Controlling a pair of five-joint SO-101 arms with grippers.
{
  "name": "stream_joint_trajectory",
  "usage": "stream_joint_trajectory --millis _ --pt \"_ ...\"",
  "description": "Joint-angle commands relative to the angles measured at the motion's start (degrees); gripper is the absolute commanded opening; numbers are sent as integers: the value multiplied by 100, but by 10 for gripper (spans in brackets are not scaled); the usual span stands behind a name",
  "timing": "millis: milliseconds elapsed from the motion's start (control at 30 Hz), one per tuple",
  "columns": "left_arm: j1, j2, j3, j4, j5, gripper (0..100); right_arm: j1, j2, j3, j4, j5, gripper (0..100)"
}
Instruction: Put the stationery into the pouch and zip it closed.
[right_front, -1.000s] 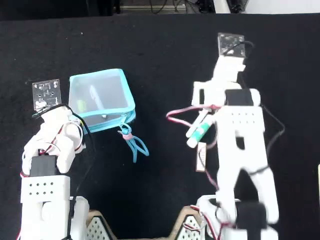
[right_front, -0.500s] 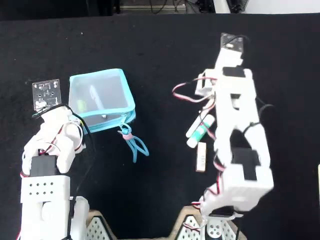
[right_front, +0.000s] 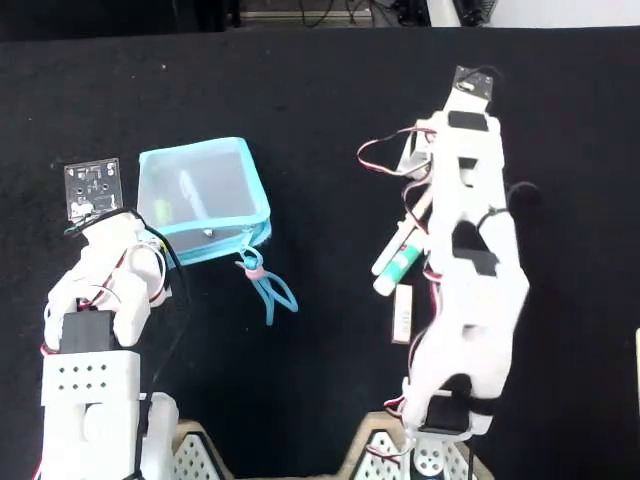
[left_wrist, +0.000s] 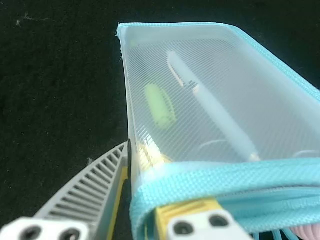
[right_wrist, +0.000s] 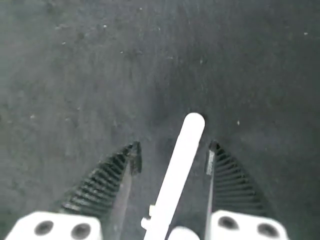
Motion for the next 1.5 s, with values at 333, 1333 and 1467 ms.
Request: stream_joint_trajectory --millis 333,1333,1467 --pt "-48 -9 -4 -79 -62 30 -246 1490 -3881 2796 26 11" --pt "-48 -9 75 -79 -44 30 -1908 -2730 3591 264 1670 11" --pt "-48 -9 75 -79 -35 30 -1908 -2835 3934 18 1688 34"
